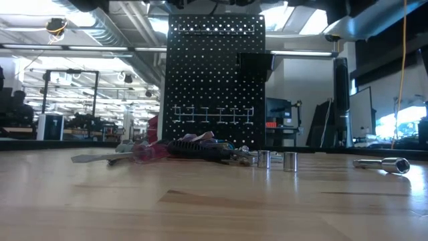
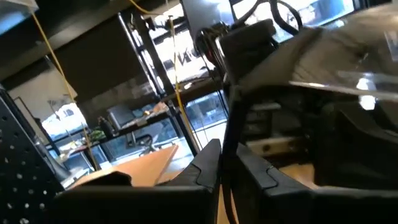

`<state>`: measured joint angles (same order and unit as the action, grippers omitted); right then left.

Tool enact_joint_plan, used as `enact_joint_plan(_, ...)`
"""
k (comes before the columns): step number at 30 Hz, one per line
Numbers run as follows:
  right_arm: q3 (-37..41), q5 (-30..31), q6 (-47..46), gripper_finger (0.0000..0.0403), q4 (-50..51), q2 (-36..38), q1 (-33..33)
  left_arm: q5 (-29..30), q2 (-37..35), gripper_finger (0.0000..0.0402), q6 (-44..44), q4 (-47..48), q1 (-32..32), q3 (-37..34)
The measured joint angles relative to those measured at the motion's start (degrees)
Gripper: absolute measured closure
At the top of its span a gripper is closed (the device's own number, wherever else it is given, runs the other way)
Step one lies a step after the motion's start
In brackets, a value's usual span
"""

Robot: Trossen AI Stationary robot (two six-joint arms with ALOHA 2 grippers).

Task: Hang tools onto peg board
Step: Hang the black safety goggles on the peg board

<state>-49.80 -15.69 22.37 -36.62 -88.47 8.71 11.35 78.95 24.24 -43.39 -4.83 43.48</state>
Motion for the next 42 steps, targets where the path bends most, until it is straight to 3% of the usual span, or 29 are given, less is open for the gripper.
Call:
enact_joint_plan(17,-0.15,7.06,0.35,0.0381,1.55,1.08,0.00,-2.92,-2.09,0.0381,-12.96,0.27,0.06,-0.13)
enact_joint_plan(27,-0.17,8.33,-2.43,0.0376,2.22,1.10,0.00,-4.32,-2.07,0.0392,-13.37,-0.33,0.06,-0.17)
enact_joint_plan(31,-0.29,8.75,-10.15,0.0343,2.01,1.12,-0.04,-4.54,-2.07,0.0397,-13.24,-0.55,0.04,-0.17)
enact_joint_plan(35,-1.66,10.89,-11.69,0.0290,3.07,1.30,-0.09,-4.79,-2.07,0.0395,-12.35,-0.90,-0.01,-0.17)
enact_joint_plan(42,-5.06,14.43,-10.65,0.0224,18.00,5.81,-0.09,-4.53,-2.07,0.0397,-12.27,-0.67,0.01,-0.17)
